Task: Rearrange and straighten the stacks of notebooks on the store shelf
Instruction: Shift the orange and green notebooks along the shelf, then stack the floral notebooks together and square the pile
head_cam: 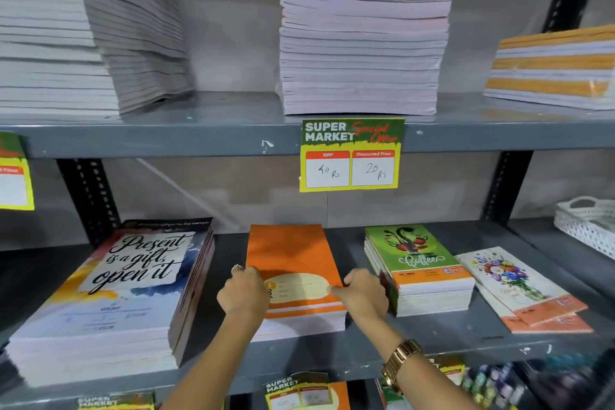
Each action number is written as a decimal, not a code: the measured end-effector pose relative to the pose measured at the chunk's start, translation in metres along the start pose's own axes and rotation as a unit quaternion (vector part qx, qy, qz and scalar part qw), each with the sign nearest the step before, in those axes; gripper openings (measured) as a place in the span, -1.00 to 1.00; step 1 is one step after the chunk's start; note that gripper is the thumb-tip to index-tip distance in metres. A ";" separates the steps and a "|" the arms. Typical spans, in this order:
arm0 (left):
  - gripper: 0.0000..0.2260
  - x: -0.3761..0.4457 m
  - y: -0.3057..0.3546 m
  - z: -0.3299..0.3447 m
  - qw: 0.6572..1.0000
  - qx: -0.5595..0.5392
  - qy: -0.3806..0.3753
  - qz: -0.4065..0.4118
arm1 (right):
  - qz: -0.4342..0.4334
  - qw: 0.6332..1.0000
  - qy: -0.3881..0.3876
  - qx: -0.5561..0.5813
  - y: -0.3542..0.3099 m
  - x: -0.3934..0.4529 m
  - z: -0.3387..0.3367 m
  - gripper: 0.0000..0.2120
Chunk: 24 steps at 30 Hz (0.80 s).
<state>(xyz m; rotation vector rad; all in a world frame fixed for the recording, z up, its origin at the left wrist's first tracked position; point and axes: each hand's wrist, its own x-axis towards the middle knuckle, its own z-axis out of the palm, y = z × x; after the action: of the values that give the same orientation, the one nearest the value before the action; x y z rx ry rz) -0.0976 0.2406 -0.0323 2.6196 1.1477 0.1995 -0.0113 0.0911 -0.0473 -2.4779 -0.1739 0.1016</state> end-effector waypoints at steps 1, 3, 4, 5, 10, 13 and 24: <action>-0.77 -0.002 0.003 0.001 1.000 0.019 0.008 0.005 | -0.019 0.999 0.023 -0.011 0.002 -0.001 -0.001 -0.70; -0.75 -0.007 0.012 0.003 0.998 0.048 0.026 0.028 | -0.066 0.994 0.081 -0.026 0.009 0.001 -0.003 -0.73; -0.73 -0.009 0.018 0.006 0.997 0.049 0.026 0.045 | -0.091 0.990 0.105 -0.029 0.013 0.002 -0.005 -0.76; -0.70 -0.012 0.024 0.009 0.997 0.040 0.022 0.063 | -0.113 0.985 0.124 -0.031 0.018 0.004 -0.007 -0.79; -0.62 -0.028 0.059 0.028 0.985 -0.027 0.025 0.167 | -0.183 0.953 0.237 -0.044 0.044 0.016 -0.030 -0.88; -0.65 -0.039 0.085 0.036 0.975 -0.052 0.019 0.214 | -0.177 0.939 0.283 -0.086 0.068 0.028 -0.048 -0.84; -0.64 -0.087 0.199 0.082 0.902 -0.065 0.003 0.427 | -0.031 0.941 0.334 -0.049 0.189 0.078 -0.130 -0.77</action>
<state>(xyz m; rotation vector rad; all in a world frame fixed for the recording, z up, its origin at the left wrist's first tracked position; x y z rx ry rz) 0.0014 0.0317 -0.0520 2.8027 -0.0930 0.4282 0.0994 -0.1236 -0.0624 -2.4514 0.0381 -0.7842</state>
